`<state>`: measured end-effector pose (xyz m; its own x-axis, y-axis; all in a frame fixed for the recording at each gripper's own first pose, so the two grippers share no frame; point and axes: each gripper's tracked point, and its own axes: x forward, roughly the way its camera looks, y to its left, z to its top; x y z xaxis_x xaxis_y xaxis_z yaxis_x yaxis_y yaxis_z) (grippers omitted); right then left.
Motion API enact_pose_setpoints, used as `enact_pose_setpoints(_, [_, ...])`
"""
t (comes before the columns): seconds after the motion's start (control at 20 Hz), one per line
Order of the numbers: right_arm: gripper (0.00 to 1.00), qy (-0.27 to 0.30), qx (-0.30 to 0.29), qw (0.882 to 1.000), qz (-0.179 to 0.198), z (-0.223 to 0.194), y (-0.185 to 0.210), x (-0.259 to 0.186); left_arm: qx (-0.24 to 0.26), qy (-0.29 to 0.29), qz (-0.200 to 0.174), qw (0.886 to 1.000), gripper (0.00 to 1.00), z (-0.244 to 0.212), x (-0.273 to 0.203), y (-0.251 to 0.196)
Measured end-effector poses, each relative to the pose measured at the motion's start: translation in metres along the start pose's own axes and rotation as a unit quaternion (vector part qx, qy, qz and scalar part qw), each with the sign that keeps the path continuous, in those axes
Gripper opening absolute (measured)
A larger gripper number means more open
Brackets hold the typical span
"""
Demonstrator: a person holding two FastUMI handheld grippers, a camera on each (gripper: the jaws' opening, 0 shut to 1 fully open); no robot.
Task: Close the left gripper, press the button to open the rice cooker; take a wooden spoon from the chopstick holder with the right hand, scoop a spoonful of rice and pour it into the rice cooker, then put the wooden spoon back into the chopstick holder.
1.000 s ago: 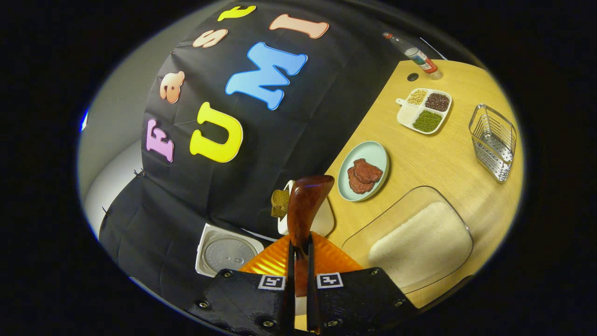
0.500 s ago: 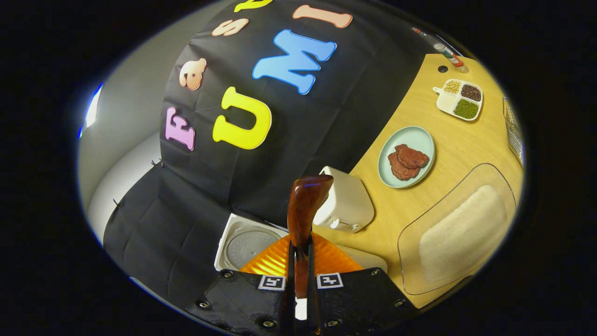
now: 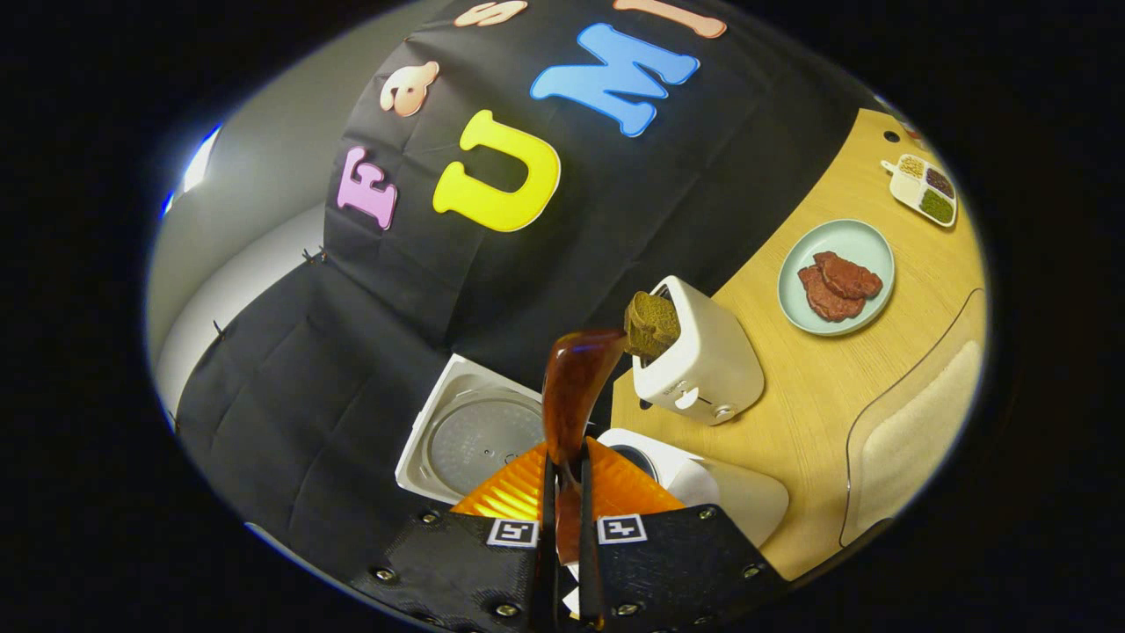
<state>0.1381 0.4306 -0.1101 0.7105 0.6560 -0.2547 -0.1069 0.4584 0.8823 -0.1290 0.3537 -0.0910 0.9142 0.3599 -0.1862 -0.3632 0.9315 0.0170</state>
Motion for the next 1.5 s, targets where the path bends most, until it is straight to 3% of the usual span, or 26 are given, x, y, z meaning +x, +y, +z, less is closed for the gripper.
enact_pose_setpoints(0.15, [0.1, 0.007, -0.035, 0.999, -0.002, -0.013, 0.007, 0.022, 0.002, 0.007, 0.015, 1.0, 0.91, -0.007, -0.004, 0.012])
enact_pose_setpoints(0.2, [0.1, 0.01, -0.049, 0.999, -0.002, -0.018, 0.009, 0.03, 0.002, 0.01, 0.02, 1.0, 1.0, -0.009, -0.006, 0.016])
enact_pose_setpoints(0.4, [0.1, 0.03, -0.122, 0.992, -0.014, -0.043, 0.013, 0.054, -0.002, 0.017, 0.038, 0.999, 0.92, -0.015, -0.012, 0.03])
enact_pose_setpoints(0.45, [0.1, 0.035, -0.142, 0.989, -0.016, -0.049, 0.013, 0.06, -0.003, 0.019, 0.042, 0.999, 0.96, -0.017, -0.013, 0.033])
enact_pose_setpoints(0.5, [0.1, 0.041, -0.162, 0.986, -0.02, -0.055, 0.01, 0.063, -0.005, 0.02, 0.045, 0.999, 0.92, -0.019, -0.014, 0.035])
enact_pose_setpoints(0.6, [0.1, 0.054, -0.209, 0.976, -0.028, -0.066, 0.009, 0.073, -0.007, 0.022, 0.051, 0.998, 0.92, -0.023, -0.017, 0.04])
enact_pose_setpoints(0.65, [0.1, 0.06, -0.236, 0.969, -0.032, -0.071, 0.009, 0.076, -0.008, 0.023, 0.054, 0.998, 0.96, -0.023, -0.018, 0.042])
enact_pose_setpoints(0.85, [0.1, 0.059, -0.359, 0.931, -0.037, -0.075, 0.017, 0.08, -0.014, 0.023, 0.065, 0.998, 0.96, -0.027, -0.024, 0.047])
enact_pose_setpoints(0.9, [0.1, 0.059, -0.384, 0.921, -0.036, -0.077, 0.02, 0.08, -0.016, 0.025, 0.067, 0.997, 0.92, -0.028, -0.025, 0.047])
enact_pose_setpoints(1.0, [0.1, 0.059, -0.429, 0.901, -0.029, -0.081, 0.026, 0.079, -0.022, 0.027, 0.071, 0.997, 1.0, -0.032, -0.025, 0.05])
enact_pose_setpoints(1.05, [0.1, 0.058, -0.45, 0.891, -0.028, -0.081, 0.029, 0.078, -0.025, 0.027, 0.071, 0.997, 0.92, -0.032, -0.026, 0.05])
enact_pose_setpoints(1.15, [0.1, 0.049, -0.492, 0.869, -0.025, -0.08, 0.037, 0.075, -0.026, 0.024, 0.071, 0.997, 0.96, -0.029, -0.027, 0.049])
enact_pose_setpoints(1.4, [0.1, 0.017, -0.608, 0.793, -0.019, -0.074, 0.05, 0.066, -0.023, 0.017, 0.069, 0.997, 0.93, -0.025, -0.029, 0.044])
enact_pose_setpoints(1.5, [0.1, -0.003, -0.638, 0.769, -0.021, -0.068, 0.057, 0.059, -0.024, 0.016, 0.067, 0.997, 0.91, -0.025, -0.029, 0.043])
